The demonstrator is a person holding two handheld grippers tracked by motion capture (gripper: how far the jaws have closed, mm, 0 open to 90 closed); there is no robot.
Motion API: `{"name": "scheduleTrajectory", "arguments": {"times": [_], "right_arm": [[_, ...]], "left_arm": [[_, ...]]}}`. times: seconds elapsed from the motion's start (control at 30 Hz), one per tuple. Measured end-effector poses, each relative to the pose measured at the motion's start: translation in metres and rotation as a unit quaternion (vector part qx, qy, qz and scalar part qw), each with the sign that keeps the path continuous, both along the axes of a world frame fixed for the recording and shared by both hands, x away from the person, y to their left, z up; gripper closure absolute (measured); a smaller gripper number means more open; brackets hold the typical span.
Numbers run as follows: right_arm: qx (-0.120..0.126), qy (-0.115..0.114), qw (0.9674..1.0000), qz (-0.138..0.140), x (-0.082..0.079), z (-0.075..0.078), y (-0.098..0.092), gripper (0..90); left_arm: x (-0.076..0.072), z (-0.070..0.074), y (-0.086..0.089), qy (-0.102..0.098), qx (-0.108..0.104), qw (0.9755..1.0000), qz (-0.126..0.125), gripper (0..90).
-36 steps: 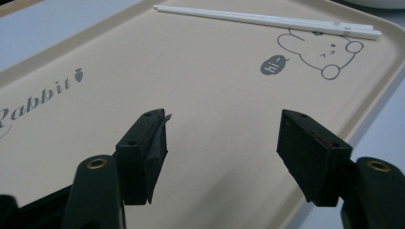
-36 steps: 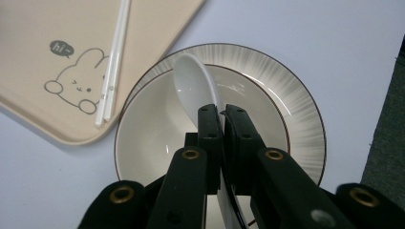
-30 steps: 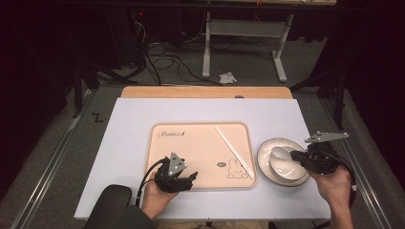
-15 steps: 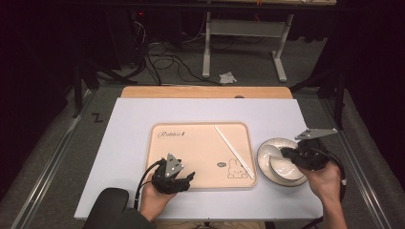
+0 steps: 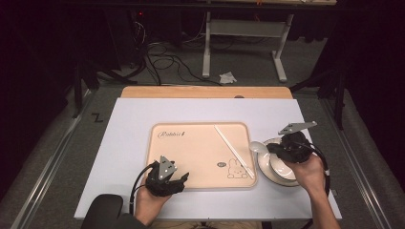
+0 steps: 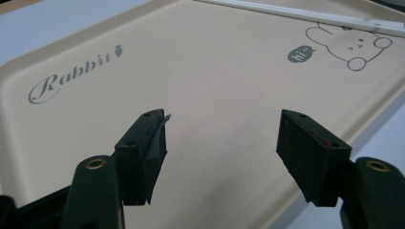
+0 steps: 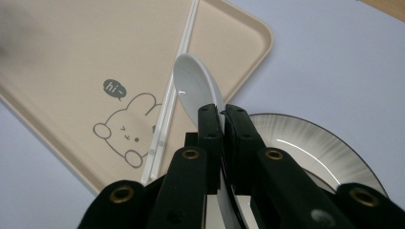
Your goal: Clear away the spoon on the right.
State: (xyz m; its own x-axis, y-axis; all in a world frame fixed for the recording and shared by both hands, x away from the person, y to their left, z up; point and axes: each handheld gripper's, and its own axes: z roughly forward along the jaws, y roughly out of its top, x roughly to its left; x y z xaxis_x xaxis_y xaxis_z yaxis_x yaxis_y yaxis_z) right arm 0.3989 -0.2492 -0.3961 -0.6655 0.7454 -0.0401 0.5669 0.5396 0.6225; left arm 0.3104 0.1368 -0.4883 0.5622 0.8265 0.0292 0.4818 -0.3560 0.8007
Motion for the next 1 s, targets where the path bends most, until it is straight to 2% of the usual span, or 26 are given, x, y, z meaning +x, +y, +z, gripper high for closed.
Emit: {"name": "scheduleTrajectory", "arguments": {"times": [0.23, 0.4, 0.7, 0.9, 1.0], "right_arm": [[-0.003, 0.001, 0.9998, 0.019, 0.012, 0.003, 0.015, 87.6], [-0.008, 0.0, 0.9995, 0.029, 0.02, 0.006, 0.026, 87.6], [-0.042, 0.027, 0.9985, 0.021, 0.04, -0.002, 0.043, 87.6], [-0.07, 0.049, 0.9964, -0.002, 0.054, -0.016, 0.054, 87.7], [-0.081, 0.052, 0.9953, -0.011, 0.06, -0.021, 0.06, 87.6]], "left_arm": [[-0.004, 0.0, 0.008, 0.001, -0.004, 0.9998, 0.021, 34.4], [-0.005, 0.0, 0.011, 0.002, -0.005, 0.9996, 0.026, 34.4], [-0.004, 0.002, 0.011, 0.001, -0.006, 0.9998, 0.019, 34.4], [-0.001, 0.002, 0.007, 0.001, -0.004, 0.9999, 0.011, 34.4], [0.0, 0.002, 0.006, 0.0, -0.005, 1.0, 0.007, 34.3]]}}
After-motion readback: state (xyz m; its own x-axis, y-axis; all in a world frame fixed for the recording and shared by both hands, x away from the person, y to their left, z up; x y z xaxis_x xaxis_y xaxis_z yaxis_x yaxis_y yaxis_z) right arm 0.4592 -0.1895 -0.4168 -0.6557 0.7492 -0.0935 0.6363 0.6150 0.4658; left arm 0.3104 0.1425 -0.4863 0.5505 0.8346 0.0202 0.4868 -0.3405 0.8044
